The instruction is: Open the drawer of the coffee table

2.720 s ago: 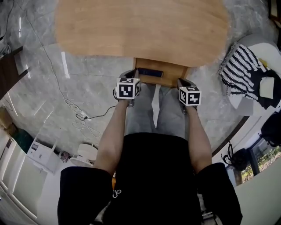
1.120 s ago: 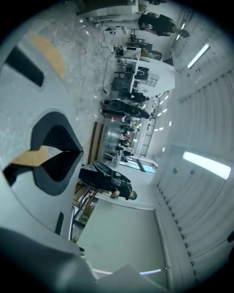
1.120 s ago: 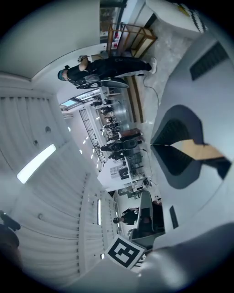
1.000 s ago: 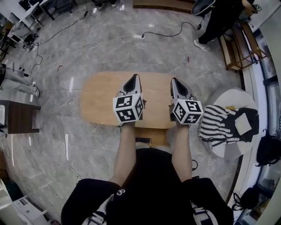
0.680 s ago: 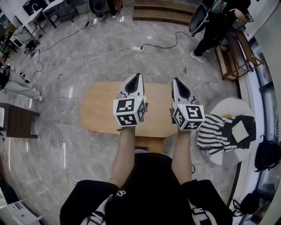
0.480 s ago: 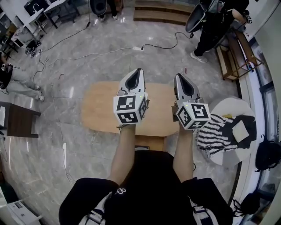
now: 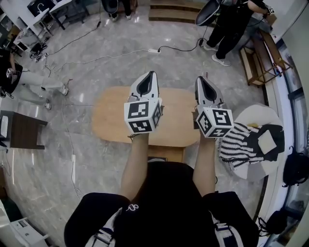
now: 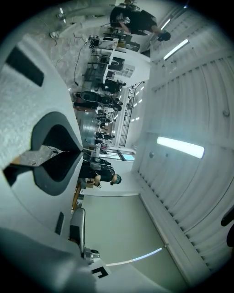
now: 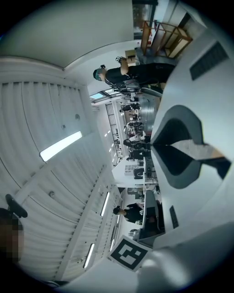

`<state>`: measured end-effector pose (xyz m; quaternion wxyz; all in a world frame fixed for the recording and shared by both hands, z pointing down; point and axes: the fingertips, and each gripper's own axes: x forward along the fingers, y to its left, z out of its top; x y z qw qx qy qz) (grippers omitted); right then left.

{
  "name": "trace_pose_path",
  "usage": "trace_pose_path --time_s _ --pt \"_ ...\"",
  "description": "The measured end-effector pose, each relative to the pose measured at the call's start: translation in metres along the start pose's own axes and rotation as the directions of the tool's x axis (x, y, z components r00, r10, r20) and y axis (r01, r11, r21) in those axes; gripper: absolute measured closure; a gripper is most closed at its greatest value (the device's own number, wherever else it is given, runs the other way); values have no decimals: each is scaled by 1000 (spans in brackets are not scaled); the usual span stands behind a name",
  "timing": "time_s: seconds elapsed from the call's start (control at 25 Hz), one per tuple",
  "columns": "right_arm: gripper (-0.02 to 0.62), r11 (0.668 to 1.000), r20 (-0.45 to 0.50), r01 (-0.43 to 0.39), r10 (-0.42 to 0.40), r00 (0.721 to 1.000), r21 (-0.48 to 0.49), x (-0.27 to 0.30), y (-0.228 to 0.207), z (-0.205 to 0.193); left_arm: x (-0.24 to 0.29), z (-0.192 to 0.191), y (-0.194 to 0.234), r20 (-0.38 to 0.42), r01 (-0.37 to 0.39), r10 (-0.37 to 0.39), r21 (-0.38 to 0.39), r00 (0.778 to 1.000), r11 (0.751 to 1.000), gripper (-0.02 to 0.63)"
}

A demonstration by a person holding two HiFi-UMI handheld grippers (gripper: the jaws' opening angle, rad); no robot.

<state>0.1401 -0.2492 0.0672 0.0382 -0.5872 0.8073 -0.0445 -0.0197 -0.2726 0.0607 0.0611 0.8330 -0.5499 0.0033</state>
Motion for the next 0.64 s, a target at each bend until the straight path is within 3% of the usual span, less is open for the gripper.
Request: trace_pose_path --time_s 0.64 --pt "583 1000 -5 6 -6 1000 -20 -4 0 -3 -4 -3 1 8 -4 4 0 1000 1000 595"
